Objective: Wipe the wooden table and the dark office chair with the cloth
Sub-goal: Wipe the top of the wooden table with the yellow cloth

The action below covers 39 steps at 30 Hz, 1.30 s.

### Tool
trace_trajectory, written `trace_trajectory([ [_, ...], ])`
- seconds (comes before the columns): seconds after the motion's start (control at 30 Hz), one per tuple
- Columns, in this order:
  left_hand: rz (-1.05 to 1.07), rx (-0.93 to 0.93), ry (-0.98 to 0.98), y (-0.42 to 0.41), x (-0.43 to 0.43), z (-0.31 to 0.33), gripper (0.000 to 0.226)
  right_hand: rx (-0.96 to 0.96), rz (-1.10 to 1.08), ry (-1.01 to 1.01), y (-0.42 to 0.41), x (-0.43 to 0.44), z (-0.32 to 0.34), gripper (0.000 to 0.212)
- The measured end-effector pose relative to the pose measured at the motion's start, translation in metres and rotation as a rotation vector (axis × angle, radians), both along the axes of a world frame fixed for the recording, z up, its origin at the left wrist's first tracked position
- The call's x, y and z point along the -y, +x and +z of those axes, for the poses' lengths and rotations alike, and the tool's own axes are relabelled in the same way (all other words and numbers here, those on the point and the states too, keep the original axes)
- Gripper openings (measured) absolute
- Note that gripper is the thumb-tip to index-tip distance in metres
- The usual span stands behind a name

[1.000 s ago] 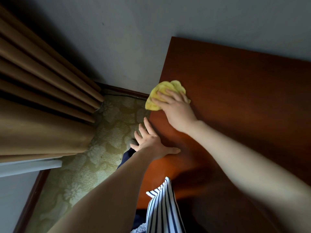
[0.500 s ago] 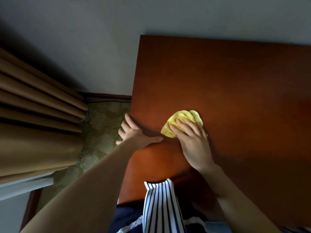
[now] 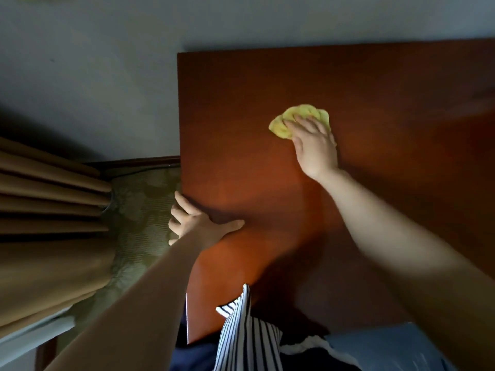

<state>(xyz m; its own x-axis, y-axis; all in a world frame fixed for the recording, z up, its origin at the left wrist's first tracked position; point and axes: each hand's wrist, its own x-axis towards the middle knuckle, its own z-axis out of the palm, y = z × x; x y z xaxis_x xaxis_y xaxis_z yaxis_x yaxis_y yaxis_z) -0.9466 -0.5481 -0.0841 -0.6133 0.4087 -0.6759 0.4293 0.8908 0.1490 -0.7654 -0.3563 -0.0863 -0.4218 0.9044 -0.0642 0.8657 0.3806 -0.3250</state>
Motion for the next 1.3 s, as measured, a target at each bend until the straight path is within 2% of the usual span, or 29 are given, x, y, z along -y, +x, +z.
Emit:
trace_trajectory([
  [0.17, -0.011, 0.033, -0.021, 0.0, -0.001, 0.001, 0.161, 0.084, -0.11, -0.107, -0.019, -0.047, 0.006, 0.045],
  [0.33, -0.008, 0.061, -0.018, -0.002, -0.001, 0.003, 0.162, 0.113, -0.144, -0.117, -0.04, -0.019, 0.003, 0.047],
  [0.47, 0.013, 0.091, 0.018, -0.003, -0.003, 0.01, 0.157, 0.12, 0.053, -0.081, -0.038, 0.027, 0.002, 0.046],
  [0.7, -0.002, 0.308, 0.085, -0.015, 0.003, 0.025, 0.149, 0.042, 0.332, 0.012, -0.015, 0.134, 0.004, 0.045],
  [0.8, 0.045, 0.387, 0.164, -0.017, 0.008, 0.026, 0.135, 0.044, 0.446, 0.021, -0.007, 0.164, 0.008, 0.042],
  [0.9, 0.184, 0.63, 0.311, -0.028, 0.017, 0.028, 0.118, 0.043, 0.606, 0.033, 0.002, 0.181, 0.007, 0.042],
  [0.97, 0.278, 0.692, 0.386, -0.038, 0.017, 0.03, 0.1, 0.064, 0.734, 0.059, 0.004, 0.183, 0.005, 0.042],
  [1.07, 0.236, 0.484, 0.409, -0.048, 0.003, 0.032, 0.064, 0.063, 0.88, 0.08, 0.0, 0.164, 0.007, 0.042],
  [1.17, 0.194, 0.312, 0.499, -0.049, -0.015, 0.029, 0.061, 0.05, 0.89, 0.057, -0.015, 0.143, 0.009, 0.041],
  [1.3, 0.109, 0.137, 0.589, -0.046, -0.037, 0.021, 0.057, 0.01, 0.761, 0.006, -0.05, 0.117, 0.011, 0.038],
])
